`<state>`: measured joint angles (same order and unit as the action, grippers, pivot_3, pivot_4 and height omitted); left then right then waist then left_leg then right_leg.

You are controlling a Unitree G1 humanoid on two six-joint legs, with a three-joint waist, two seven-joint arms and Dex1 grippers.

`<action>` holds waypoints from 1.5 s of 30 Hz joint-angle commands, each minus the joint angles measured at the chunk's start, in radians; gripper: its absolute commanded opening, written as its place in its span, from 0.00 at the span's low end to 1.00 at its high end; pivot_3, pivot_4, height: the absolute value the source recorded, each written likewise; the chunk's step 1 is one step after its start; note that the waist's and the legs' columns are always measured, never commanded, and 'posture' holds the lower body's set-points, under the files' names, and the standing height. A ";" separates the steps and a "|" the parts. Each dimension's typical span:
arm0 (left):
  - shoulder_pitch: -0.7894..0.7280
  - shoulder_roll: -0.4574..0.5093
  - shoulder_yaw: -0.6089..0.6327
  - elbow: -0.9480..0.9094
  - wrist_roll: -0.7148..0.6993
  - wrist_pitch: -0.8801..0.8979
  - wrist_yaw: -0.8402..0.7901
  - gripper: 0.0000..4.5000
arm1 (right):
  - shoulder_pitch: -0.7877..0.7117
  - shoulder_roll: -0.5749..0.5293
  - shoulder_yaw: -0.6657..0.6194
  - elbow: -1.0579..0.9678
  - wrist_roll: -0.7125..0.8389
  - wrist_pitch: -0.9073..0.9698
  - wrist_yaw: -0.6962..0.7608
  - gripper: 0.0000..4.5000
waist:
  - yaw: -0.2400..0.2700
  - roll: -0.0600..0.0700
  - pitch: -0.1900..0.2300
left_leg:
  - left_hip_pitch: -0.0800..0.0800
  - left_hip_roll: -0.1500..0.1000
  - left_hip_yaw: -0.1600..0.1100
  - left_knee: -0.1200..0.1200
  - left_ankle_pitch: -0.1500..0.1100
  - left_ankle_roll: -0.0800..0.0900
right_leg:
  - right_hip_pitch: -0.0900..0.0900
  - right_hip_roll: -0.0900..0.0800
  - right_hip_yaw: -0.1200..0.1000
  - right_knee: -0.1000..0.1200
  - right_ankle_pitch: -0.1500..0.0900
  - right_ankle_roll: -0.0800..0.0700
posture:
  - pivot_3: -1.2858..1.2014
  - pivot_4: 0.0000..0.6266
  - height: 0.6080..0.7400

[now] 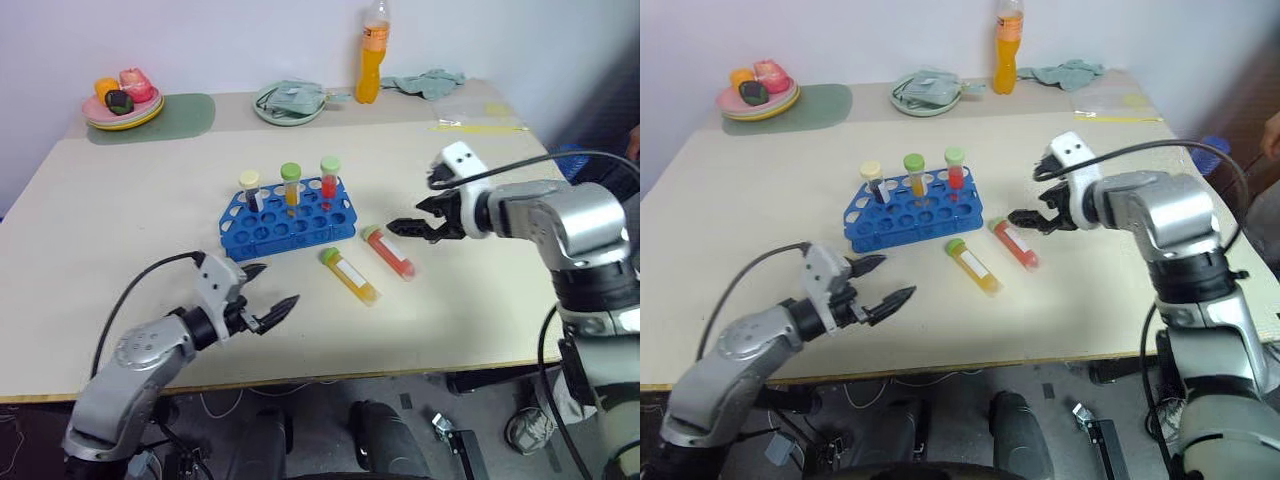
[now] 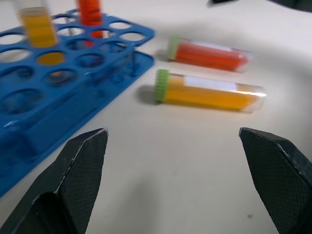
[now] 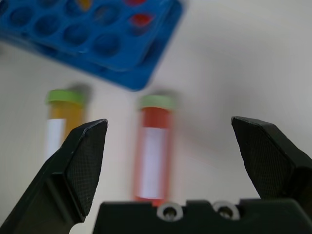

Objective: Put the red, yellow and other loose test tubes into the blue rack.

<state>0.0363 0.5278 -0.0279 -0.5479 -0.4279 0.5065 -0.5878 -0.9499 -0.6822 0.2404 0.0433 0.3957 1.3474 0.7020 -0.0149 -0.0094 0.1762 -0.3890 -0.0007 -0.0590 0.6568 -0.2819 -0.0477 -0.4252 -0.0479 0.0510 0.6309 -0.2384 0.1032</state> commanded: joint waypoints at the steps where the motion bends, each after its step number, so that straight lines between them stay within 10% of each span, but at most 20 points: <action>1: 0.012 -0.006 -0.034 0.004 0.045 -0.069 -0.013 0.99 | -0.130 0.055 0.052 0.119 -0.030 0.134 -0.042 1.00 | -0.001 0.000 0.000 | 0.000 0.000 0.000 0.000 0.000 0.000 | 0.000 0.000 0.000 0.000 0.000 0.000 | 0.52 0.24 1.00; 16: 0.045 -0.050 -0.050 -0.023 0.091 -0.098 0.027 0.99 | -0.331 0.214 0.206 0.499 -0.105 0.210 -0.103 1.00 | -0.006 0.000 0.000 | -0.002 0.000 0.000 0.001 0.000 0.001 | -0.002 0.000 0.000 0.001 0.000 0.000 | 0.52 0.24 1.00; 25: 0.038 -0.060 -0.059 -0.033 0.097 -0.091 0.040 1.00 | -0.339 0.228 0.264 0.548 -0.131 0.153 -0.056 0.17 | -0.006 0.001 0.000 | -0.002 0.000 0.000 0.001 0.000 0.001 | -0.002 0.000 0.000 0.001 0.000 0.000 | 0.52 0.24 1.00; 33: 0.056 -0.061 -0.043 -0.032 0.102 -0.100 0.058 1.00 | -0.265 0.060 0.171 0.225 -0.015 0.243 0.018 0.15 | -0.001 0.002 0.001 | -0.002 -0.001 0.000 0.001 -0.001 0.001 | -0.002 -0.001 -0.001 0.000 0.000 0.000 | 0.52 0.24 1.00; 37: 0.068 -0.072 -0.029 -0.019 0.110 -0.118 0.079 1.00 | -0.014 0.035 -0.057 -0.104 0.006 -0.064 -0.009 0.15 | -0.002 0.001 0.000 | -0.002 0.000 -0.001 0.001 -0.002 0.003 | -0.001 0.000 -0.001 -0.001 0.000 0.001 | 0.52 0.24 1.00; 45: -0.013 -0.140 0.019 0.036 0.112 -0.108 0.155 1.00 | 0.382 0.520 -0.248 -0.348 -0.050 -0.772 -0.276 0.15 | -0.008 0.001 0.001 | -0.002 0.001 -0.001 0.002 -0.002 0.003 | -0.002 0.002 0.000 0.002 0.000 0.001 | 0.52 0.24 1.00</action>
<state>0.0393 0.3870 -0.0339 -0.4907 -0.3096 0.4054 -0.4452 -0.5588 -0.1864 -0.0029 -0.2942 0.3773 0.7089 0.4757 -0.0229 -0.0080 0.1769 -0.3905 0.0004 -0.0597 0.6592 -0.2839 -0.0442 -0.4273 -0.0463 0.0507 0.6332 -0.2382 0.1041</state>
